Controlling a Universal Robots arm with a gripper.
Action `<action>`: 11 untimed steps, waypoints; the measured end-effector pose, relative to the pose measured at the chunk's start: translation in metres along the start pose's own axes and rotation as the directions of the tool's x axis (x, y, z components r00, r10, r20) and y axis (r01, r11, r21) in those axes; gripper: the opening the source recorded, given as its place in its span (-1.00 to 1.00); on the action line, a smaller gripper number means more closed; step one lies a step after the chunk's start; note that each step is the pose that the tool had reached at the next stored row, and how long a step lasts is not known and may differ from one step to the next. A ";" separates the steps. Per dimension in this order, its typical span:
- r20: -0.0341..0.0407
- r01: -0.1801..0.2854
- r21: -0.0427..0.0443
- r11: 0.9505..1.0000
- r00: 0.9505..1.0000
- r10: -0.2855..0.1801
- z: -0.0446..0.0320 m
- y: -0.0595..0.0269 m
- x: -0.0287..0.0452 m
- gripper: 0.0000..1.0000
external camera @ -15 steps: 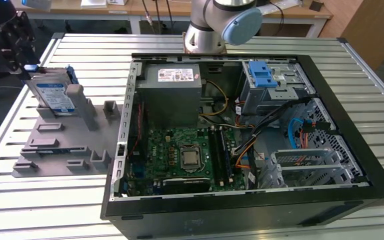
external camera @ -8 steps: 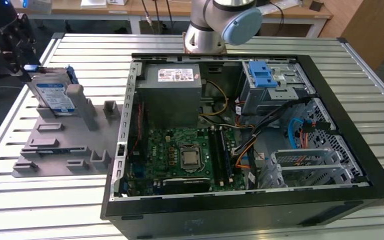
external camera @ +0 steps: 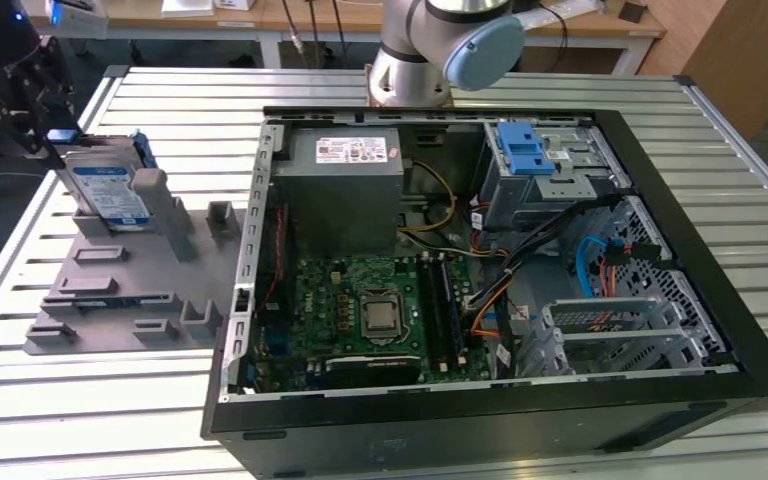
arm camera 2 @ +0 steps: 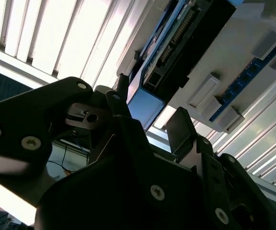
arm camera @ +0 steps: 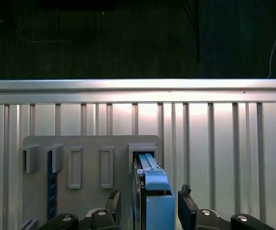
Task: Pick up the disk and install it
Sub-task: 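Pick up the disk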
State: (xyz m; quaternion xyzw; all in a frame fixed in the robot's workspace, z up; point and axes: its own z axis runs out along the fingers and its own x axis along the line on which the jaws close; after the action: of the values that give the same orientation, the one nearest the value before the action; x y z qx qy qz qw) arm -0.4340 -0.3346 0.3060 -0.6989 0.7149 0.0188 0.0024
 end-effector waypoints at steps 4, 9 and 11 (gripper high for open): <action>0.000 0.001 0.000 1.000 1.000 -0.001 0.0037 -0.0001 0.0001 0.18; 0.002 0.007 0.000 1.000 1.000 -0.007 0.0056 -0.0001 -0.0013 0.18; 0.003 0.008 0.000 1.000 1.000 -0.008 0.0065 -0.0001 -0.0021 0.18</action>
State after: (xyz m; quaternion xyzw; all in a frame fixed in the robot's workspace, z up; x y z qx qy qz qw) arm -0.4340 -0.3323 0.2996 -0.7018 0.7121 0.0198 0.0033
